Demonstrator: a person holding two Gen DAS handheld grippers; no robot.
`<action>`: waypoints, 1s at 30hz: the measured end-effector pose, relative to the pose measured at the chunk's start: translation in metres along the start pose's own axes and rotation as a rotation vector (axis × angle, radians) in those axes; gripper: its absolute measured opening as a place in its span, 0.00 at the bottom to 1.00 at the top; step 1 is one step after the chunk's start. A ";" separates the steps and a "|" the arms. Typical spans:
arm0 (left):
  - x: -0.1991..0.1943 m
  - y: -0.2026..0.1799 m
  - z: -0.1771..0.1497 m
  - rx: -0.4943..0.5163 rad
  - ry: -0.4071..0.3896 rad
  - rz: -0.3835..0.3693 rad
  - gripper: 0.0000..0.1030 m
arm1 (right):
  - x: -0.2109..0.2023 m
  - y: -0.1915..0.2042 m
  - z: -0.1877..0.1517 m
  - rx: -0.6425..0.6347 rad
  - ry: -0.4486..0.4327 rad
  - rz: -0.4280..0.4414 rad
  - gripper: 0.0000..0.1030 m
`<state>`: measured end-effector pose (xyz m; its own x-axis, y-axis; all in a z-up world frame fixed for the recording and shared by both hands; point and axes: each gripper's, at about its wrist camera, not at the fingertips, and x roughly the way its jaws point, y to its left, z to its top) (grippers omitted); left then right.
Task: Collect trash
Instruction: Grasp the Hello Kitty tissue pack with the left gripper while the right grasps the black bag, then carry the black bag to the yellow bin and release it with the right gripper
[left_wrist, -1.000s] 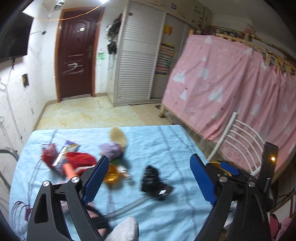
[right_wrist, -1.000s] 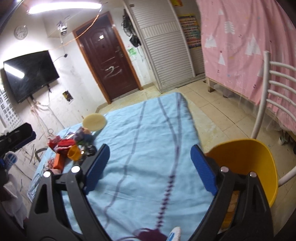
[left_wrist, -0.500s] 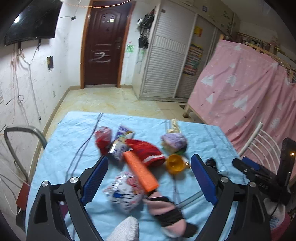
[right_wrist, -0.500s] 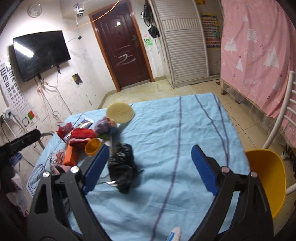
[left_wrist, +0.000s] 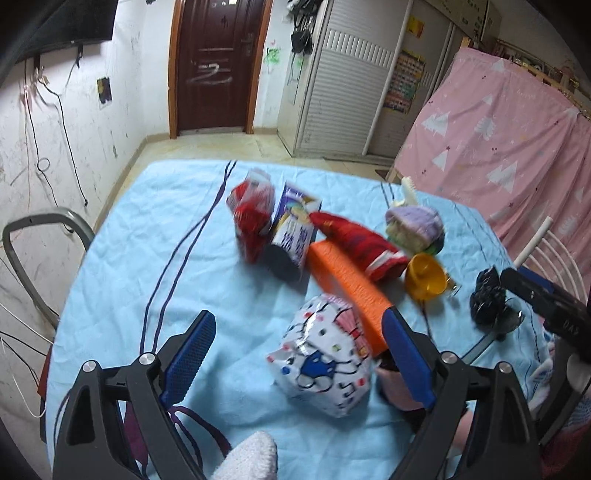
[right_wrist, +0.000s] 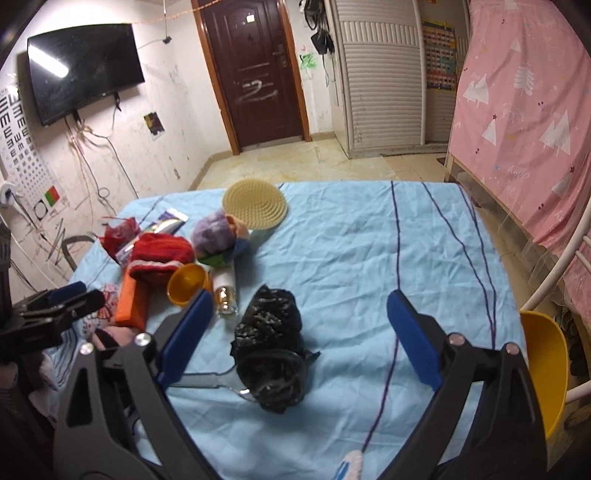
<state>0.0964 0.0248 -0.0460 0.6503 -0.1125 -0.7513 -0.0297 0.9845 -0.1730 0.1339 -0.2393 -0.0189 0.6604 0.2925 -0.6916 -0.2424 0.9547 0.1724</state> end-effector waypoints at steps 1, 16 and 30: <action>0.003 0.002 -0.001 -0.004 0.008 -0.011 0.80 | 0.003 0.001 0.001 -0.004 0.007 0.001 0.89; 0.001 0.001 -0.005 0.008 -0.019 -0.110 0.24 | 0.035 0.005 0.006 -0.009 0.128 0.011 0.92; -0.019 0.019 0.000 -0.055 -0.072 -0.111 0.25 | 0.028 0.012 -0.002 -0.038 0.124 0.038 0.23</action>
<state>0.0835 0.0458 -0.0353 0.7046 -0.2080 -0.6784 0.0049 0.9575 -0.2884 0.1483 -0.2203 -0.0375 0.5580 0.3170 -0.7669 -0.2937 0.9398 0.1748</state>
